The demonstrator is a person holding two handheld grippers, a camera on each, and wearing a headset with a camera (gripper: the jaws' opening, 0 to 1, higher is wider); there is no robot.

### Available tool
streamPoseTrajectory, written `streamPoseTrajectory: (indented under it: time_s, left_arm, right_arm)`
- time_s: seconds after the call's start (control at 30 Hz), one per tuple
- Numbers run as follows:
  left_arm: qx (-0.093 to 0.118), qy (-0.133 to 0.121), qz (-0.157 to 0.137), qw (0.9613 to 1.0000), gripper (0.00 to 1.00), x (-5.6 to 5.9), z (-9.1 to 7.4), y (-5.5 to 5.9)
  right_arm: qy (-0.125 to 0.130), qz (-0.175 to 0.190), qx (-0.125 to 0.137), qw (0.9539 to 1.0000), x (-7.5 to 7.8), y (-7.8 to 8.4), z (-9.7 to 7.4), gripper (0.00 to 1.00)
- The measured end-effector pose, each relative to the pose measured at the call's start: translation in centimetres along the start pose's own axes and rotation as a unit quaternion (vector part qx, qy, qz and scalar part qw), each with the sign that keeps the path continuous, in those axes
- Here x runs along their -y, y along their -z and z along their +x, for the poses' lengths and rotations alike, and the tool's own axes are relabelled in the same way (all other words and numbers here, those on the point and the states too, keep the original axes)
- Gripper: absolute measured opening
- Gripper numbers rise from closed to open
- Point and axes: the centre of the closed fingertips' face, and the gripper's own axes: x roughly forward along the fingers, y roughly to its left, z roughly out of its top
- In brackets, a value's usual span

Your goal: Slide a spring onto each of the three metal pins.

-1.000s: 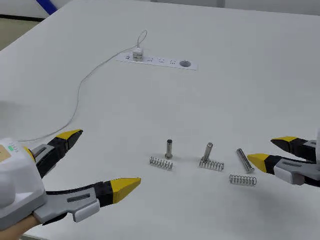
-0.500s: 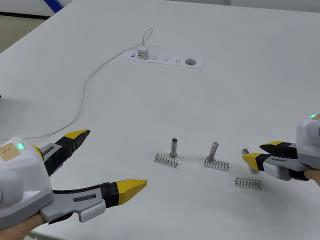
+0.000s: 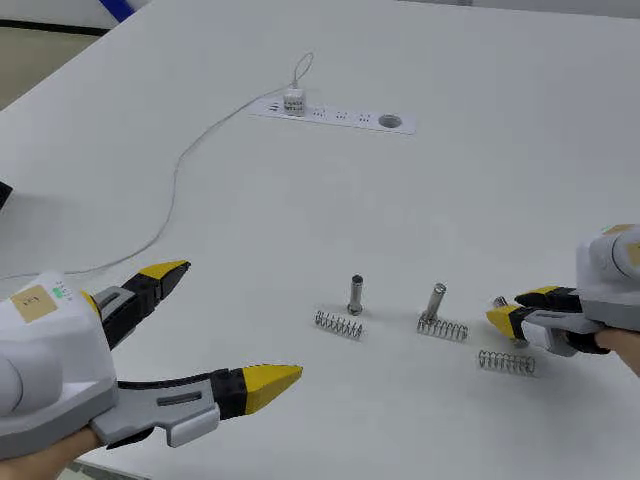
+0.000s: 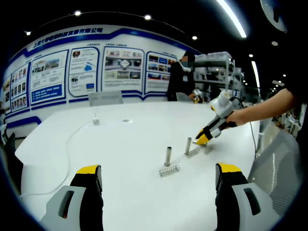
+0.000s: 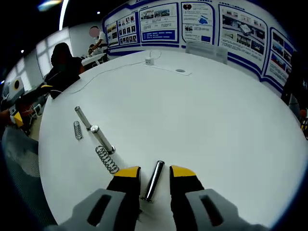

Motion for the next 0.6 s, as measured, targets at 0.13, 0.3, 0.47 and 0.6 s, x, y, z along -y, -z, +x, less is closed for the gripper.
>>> streamPoseTrajectory:
  time_s: [0.13,0.3,0.47,0.6]
  left_arm:
    - [0.000,0.001,-0.001,1.0000,1.00,0.07,0.02,0.00]
    - [-0.002,0.001,-0.002,1.0000,1.00,0.08,0.04,0.07]
    - [-0.002,0.001,-0.002,1.0000,1.00,0.13,0.05,0.05]
    - [-0.002,0.001,-0.003,1.0000,1.00,0.13,0.06,0.08]
  right_arm:
    - [0.005,0.008,-0.005,0.9999,0.15,0.06,0.34,0.23]
    - [0.009,0.017,-0.010,0.9998,0.24,0.17,0.53,0.20]
    - [0.010,0.020,-0.017,0.9996,0.21,0.23,0.81,0.17]
    - [0.015,0.019,-0.021,0.9995,0.15,0.16,0.94,0.15]
